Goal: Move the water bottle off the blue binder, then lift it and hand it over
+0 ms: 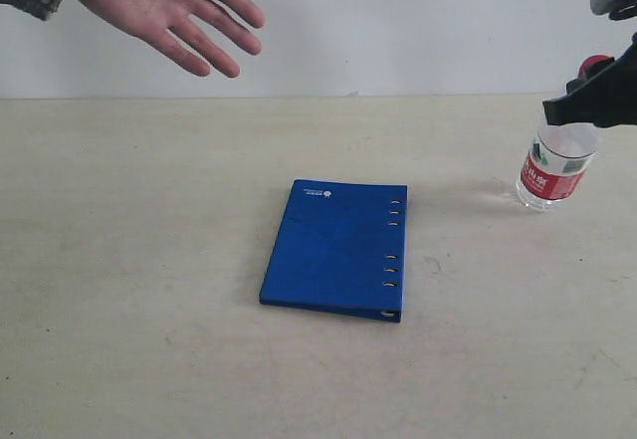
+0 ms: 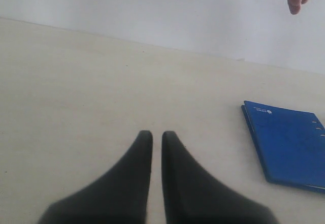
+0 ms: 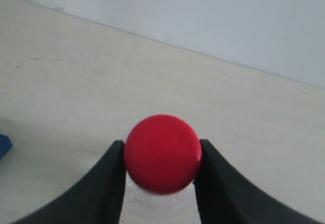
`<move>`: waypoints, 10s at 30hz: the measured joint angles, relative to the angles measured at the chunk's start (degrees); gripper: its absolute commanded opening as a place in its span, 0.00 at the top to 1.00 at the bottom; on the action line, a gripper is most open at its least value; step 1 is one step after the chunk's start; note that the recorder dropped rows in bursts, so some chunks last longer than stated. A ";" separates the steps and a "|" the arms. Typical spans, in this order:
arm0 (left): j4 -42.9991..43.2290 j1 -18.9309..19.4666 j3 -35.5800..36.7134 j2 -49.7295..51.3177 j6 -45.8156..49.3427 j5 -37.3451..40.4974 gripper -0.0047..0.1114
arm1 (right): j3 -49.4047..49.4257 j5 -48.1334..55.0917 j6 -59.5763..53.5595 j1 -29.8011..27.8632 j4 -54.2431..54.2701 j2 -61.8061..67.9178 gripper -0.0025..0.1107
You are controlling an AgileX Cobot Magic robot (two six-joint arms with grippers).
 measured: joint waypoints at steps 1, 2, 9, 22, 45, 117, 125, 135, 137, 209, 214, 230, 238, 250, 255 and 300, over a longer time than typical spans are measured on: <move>0.00 0.00 0.00 0.00 0.00 0.00 0.90 | 0.00 -0.52 0.00 0.00 0.00 0.25 0.63; 0.00 0.00 0.00 0.00 0.00 0.00 0.90 | 0.00 -0.94 0.12 0.00 0.12 0.48 0.58; 0.00 0.00 0.00 0.00 0.00 0.00 0.90 | -0.06 -1.47 0.20 0.00 0.12 2.24 0.45; 0.00 0.00 0.00 0.00 0.00 0.00 0.90 | -0.06 -10.51 0.20 0.00 0.12 -5.56 0.45; 0.60 0.00 0.00 0.00 4.09 0.00 0.90 | 11.02 35.40 2.92 20.77 3.09 -17.30 0.45; 55.02 -10.32 -34.93 102.80 -58.70 -58.85 0.43 | 2.76 20.71 -6.02 14.08 37.73 9.95 0.45; 63.63 -10.32 -40.31 107.88 -66.65 -60.58 0.43 | -1.46 38.19 -27.89 7.43 49.81 13.57 0.45; 70.93 -10.32 -46.61 111.66 -76.62 -60.95 0.43 | -6.62 45.89 -33.02 1.11 60.14 21.01 0.45; 71.16 -10.32 -47.19 111.66 -76.86 -61.19 0.43 | -6.98 43.05 -32.43 1.11 60.36 21.55 0.45; 91.58 -10.41 -58.81 119.69 -92.80 -53.97 0.43 | -9.60 57.71 -50.87 0.65 73.63 41.72 0.45; 91.44 -9.38 -60.64 124.38 -93.41 -64.33 0.43 | -9.60 57.21 -48.81 0.55 73.86 41.72 0.45; 97.03 -9.16 -62.57 125.66 -92.21 -89.40 0.90 | -9.74 58.63 -53.67 -1.32 73.47 42.10 0.45; 98.93 -9.98 -62.67 125.66 -95.35 -91.10 0.59 | -9.74 62.88 -52.40 -0.57 70.02 42.33 0.64; 97.68 -9.02 -62.67 125.76 -97.28 -88.16 0.64 | -9.25 68.08 -50.76 0.49 65.39 42.54 0.98; 97.80 -8.89 -62.67 125.76 -97.62 -86.82 0.90 | -9.25 69.11 -51.10 0.49 65.20 42.54 0.96; 99.76 4.87 -62.80 121.74 -97.82 -88.22 0.45 | -9.25 69.51 -63.59 6.55 72.71 40.78 0.98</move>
